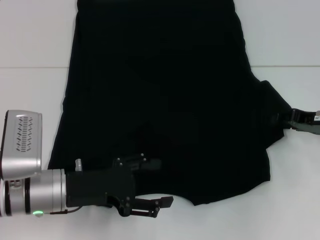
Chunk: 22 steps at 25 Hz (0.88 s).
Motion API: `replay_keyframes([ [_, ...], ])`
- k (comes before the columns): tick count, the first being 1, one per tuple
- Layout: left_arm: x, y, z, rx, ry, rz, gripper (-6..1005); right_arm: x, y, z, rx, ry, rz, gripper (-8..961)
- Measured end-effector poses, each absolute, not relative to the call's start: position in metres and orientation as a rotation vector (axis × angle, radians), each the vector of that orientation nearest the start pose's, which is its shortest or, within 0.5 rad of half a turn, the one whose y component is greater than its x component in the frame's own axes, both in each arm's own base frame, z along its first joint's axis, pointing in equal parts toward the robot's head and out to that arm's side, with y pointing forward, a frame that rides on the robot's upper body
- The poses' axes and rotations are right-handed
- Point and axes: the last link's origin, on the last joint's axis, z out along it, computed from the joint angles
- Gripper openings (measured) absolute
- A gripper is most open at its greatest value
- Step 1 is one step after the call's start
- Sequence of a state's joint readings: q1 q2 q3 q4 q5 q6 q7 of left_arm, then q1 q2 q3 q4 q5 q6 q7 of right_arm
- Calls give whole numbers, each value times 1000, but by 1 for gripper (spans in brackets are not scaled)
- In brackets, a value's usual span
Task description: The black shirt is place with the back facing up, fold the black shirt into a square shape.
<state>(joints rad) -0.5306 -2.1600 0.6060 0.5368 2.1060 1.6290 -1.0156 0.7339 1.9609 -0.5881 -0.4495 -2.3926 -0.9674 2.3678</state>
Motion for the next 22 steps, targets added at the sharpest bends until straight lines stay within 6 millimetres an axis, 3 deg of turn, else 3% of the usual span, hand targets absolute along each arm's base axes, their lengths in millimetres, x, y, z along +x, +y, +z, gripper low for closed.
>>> replay_keyframes([
  [12,-256,294,-44,-2806,-313,-821,903,320,415,18,-1880,1689,277,130],
  [17,-257,293,-41,-2796,-317,-834,903,319,416,18,-1884,1679,281,10],
  [22,-256,292,-41,-2798,-318,-844,903,323,414,23,-1869,1670,335,9],
])
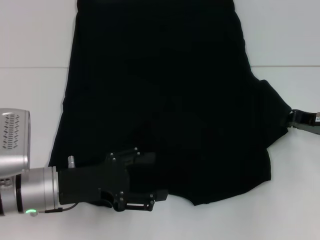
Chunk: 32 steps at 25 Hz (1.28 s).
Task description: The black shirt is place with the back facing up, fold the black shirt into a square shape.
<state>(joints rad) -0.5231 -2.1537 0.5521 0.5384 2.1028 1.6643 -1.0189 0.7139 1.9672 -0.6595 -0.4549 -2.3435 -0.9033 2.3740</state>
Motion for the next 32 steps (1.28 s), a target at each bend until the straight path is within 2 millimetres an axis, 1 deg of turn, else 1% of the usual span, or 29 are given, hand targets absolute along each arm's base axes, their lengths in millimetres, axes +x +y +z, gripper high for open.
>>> replay_keyframes([
  [8,-255,291,-40,-2804,-342,-864,903,350,398,45,-1781,1674,444,10],
  [12,-254,289,-41,-2810,-343,-882,903,358,393,53,-1757,1665,471,10],
  [20,-254,286,-42,-2812,-359,-895,902,360,398,61,-1738,1613,466,9],
  [32,-254,284,-44,-2815,-383,-906,902,357,404,59,-1729,1582,462,14],
])
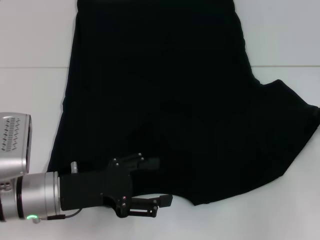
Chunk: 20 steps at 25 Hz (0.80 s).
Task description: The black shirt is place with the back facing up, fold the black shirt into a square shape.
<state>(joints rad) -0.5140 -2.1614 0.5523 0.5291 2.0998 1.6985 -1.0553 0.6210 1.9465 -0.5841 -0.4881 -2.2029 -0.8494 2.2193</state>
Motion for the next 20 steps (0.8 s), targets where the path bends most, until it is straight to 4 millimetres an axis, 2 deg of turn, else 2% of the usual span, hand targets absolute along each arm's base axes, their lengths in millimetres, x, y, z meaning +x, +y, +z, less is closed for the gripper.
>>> replay_keyframes([
  [5,-253,285,-44,-2816,-379,-908,902,340,415,53,-1762,1566,499,35],
  [6,-253,285,-43,-2815,-377,-908,902,328,422,45,-1799,1546,507,39],
  [7,-253,285,-43,-2815,-376,-908,902,328,422,45,-1799,1546,507,43],
  [11,-253,285,-42,-2817,-372,-910,902,298,433,26,-1917,1498,511,60],
  [16,-253,285,-41,-2815,-392,-910,902,265,432,0,-2138,1427,454,81],
  [20,-254,286,-39,-2798,-402,-919,902,248,428,-16,-2257,1399,404,97],
])
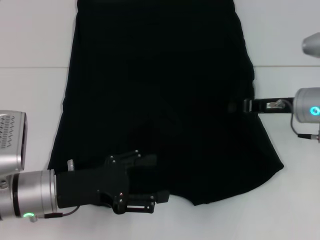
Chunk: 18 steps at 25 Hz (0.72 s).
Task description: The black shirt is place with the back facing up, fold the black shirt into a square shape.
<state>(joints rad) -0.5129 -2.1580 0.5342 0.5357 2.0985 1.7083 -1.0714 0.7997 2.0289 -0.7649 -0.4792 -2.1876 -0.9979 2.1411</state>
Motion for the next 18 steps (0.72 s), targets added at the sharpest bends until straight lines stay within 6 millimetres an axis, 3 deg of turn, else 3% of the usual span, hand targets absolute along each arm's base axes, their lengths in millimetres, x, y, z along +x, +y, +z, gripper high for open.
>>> replay_keyframes([
  [12,-260,285,-32,-2751,-498,-949,902,231,428,-28,-2306,1411,395,147],
  [18,-267,284,-23,-2683,-553,-984,903,223,421,-18,-2361,1398,578,172],
])
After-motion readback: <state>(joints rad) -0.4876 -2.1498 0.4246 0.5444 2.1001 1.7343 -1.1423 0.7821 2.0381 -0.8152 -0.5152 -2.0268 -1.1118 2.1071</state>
